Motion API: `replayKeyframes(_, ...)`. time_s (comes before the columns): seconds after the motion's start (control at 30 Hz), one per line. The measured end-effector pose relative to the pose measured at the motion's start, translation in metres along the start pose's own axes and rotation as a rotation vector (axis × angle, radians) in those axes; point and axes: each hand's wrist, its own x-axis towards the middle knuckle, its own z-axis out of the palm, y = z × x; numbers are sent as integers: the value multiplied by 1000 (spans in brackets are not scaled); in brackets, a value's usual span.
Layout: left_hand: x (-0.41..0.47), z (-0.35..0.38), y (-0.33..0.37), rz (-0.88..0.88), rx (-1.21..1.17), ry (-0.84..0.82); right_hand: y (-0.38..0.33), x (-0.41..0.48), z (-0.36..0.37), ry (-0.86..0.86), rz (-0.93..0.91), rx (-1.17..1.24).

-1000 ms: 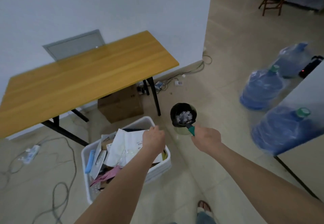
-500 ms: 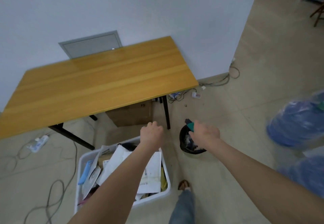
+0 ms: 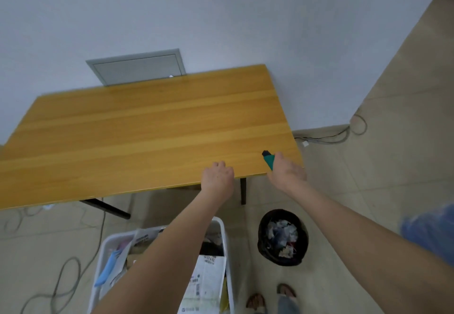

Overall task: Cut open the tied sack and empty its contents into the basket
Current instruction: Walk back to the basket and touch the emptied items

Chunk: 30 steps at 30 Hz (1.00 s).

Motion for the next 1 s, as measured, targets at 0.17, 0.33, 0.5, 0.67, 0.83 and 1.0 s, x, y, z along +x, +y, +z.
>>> replayKeyframes(0.17, 59, -7, -8, -75, -77, 38, -23, 78, -8, 9, 35, 126)
replayKeyframes(0.33, 115, 4, -5, -154, -160, 16, -31, 152, 0, -31, 43, 142)
replayKeyframes(0.5, 159, 18, -4, -205, -187, -24, -38, 199, 13, -51, 5, -10)
replayKeyframes(0.67, 183, 29, -11, -235, -209, -54, -48, 225, 27, -56, 20, -25)
replayKeyframes(0.83, 195, 34, -17, -247, -205, -57, -55, 235, 34, -51, 10, -47)
replayKeyframes(1.0, 202, 33, -17, -255, -198, -80, -57, 235, 35, -48, 0, -47)
